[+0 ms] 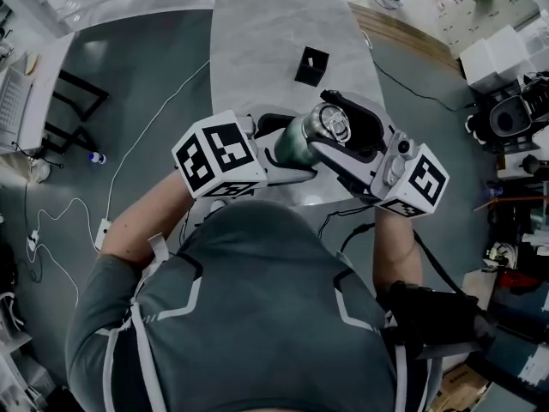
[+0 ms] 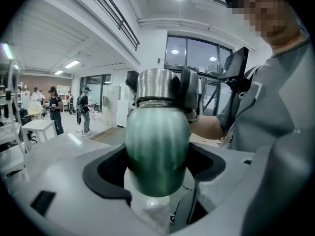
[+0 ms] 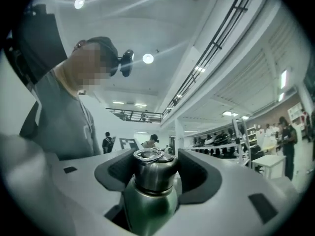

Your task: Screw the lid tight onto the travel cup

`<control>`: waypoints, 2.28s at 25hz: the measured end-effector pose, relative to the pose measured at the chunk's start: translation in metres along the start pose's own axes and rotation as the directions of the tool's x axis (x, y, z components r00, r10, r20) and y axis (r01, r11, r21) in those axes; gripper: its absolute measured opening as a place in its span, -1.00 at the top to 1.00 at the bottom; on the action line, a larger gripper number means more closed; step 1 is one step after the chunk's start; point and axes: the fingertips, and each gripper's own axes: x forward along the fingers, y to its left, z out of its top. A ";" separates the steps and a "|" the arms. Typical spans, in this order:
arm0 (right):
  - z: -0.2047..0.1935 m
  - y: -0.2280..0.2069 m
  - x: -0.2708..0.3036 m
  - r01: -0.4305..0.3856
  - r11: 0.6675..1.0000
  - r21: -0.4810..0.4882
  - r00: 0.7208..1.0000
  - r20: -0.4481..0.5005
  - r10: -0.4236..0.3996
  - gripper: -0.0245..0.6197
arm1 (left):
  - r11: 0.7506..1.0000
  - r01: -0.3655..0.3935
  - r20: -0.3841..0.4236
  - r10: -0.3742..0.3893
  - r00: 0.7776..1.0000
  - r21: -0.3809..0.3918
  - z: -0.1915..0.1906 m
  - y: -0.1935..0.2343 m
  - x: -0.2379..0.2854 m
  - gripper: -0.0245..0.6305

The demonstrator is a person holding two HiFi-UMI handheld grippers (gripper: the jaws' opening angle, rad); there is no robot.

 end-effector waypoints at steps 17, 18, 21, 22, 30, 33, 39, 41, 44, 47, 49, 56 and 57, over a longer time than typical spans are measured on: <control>0.006 0.019 0.003 -0.128 0.989 -0.073 0.992 -0.029 0.126 0.07 | 0.992 0.104 0.025 -0.106 0.994 0.069 0.003 -0.012 -0.007 -0.21; 0.007 0.023 0.000 -0.169 0.984 -0.063 0.986 -0.025 0.167 0.07 | 0.989 0.123 0.020 -0.125 0.992 0.083 0.004 -0.015 -0.007 -0.21; 0.000 0.029 -0.007 -0.242 0.970 -0.018 0.969 -0.066 0.240 0.07 | 0.983 0.138 -0.011 -0.138 0.990 0.119 0.000 -0.019 -0.008 -0.21; -0.002 0.029 -0.007 -0.249 0.968 -0.018 0.966 -0.081 0.247 0.07 | 0.984 0.134 -0.020 -0.133 0.991 0.121 -0.001 -0.019 -0.008 -0.21; 0.001 0.011 0.000 -0.080 0.995 -0.057 0.996 -0.038 0.078 0.07 | 0.997 0.009 -0.035 -0.007 0.999 0.075 0.000 -0.004 -0.005 -0.21; -0.002 0.008 0.000 0.008 0.999 -0.043 1.000 -0.013 -0.009 0.07 | 0.998 -0.012 -0.041 0.015 0.999 0.059 -0.004 -0.002 -0.005 -0.21; -0.001 0.019 -0.005 -0.148 0.989 -0.023 0.989 0.003 0.148 0.07 | 0.989 0.108 -0.029 -0.105 0.994 0.100 -0.004 -0.013 -0.005 -0.21; 0.002 0.026 -0.005 -0.210 0.977 -0.036 0.978 -0.020 0.209 0.07 | 0.983 0.127 -0.026 -0.125 0.992 0.129 -0.001 -0.016 -0.007 -0.21; 0.003 0.020 -0.005 -0.163 0.986 -0.046 0.986 -0.034 0.161 0.07 | 0.990 0.085 -0.014 -0.084 0.996 0.112 0.001 -0.013 -0.003 -0.21; -0.008 0.002 -0.006 0.003 0.999 -0.044 0.998 -0.062 -0.006 0.07 | 0.997 -0.029 -0.032 0.031 0.999 0.074 -0.006 0.002 0.004 -0.21; -0.018 -0.010 -0.004 0.126 0.991 -0.044 0.987 -0.097 -0.130 0.07 | 0.991 -0.114 -0.066 0.118 0.991 0.065 -0.015 0.015 0.006 -0.21; -0.026 -0.012 -0.001 0.219 0.975 -0.031 0.961 -0.169 -0.221 0.06 | 0.996 -0.079 -0.057 0.082 0.995 0.044 -0.021 0.014 0.007 -0.21; -0.023 -0.004 -0.001 0.154 0.987 -0.033 0.972 -0.174 -0.158 0.05 | 0.999 -0.026 -0.038 0.027 0.999 0.046 -0.019 0.006 0.005 -0.21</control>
